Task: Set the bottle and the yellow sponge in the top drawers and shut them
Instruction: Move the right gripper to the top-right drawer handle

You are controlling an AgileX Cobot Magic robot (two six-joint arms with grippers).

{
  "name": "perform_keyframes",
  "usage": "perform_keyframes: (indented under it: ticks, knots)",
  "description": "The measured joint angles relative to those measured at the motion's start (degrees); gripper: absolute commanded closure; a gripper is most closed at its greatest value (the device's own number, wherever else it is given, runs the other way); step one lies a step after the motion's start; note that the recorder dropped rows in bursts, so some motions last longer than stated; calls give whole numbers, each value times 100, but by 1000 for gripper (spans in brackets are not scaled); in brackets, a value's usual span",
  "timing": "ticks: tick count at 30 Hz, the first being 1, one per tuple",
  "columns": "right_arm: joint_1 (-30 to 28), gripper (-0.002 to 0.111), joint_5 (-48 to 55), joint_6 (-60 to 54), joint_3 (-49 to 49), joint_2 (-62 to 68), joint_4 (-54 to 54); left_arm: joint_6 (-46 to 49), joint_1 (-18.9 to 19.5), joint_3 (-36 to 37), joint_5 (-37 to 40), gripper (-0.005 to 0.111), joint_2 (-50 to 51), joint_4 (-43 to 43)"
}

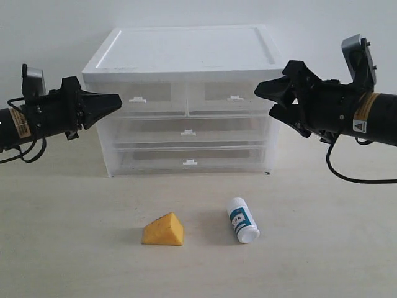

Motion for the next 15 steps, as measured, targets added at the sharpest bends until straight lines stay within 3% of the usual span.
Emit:
perform_keyframes:
  ticks: [15]
  knots:
    - [645, 56, 136, 474, -1356, 1340, 41, 55, 0, 0, -117, 103, 0, -83]
